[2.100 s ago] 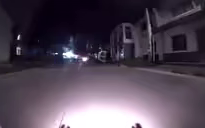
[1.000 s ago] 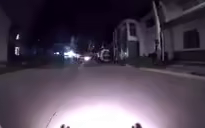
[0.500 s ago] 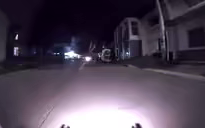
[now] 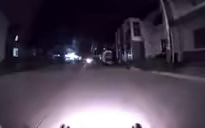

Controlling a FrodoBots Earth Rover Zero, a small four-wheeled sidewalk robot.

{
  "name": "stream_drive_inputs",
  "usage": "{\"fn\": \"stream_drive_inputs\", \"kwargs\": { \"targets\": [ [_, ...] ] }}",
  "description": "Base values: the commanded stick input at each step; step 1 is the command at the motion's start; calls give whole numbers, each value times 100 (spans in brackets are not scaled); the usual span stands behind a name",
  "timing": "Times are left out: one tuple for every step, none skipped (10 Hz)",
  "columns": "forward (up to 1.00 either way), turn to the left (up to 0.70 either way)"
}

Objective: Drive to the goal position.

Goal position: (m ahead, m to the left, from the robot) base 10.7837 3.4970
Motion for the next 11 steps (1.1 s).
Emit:
{"fn": "stream_drive_inputs", "kwargs": {
  "targets": [
    [85, 0],
    [85, 0],
    [85, 0],
    [85, 0],
    [85, 0],
    [85, 0],
    [85, 0],
    [85, 0],
    [85, 0],
    [85, 0],
    [85, 0]
  ]
}}
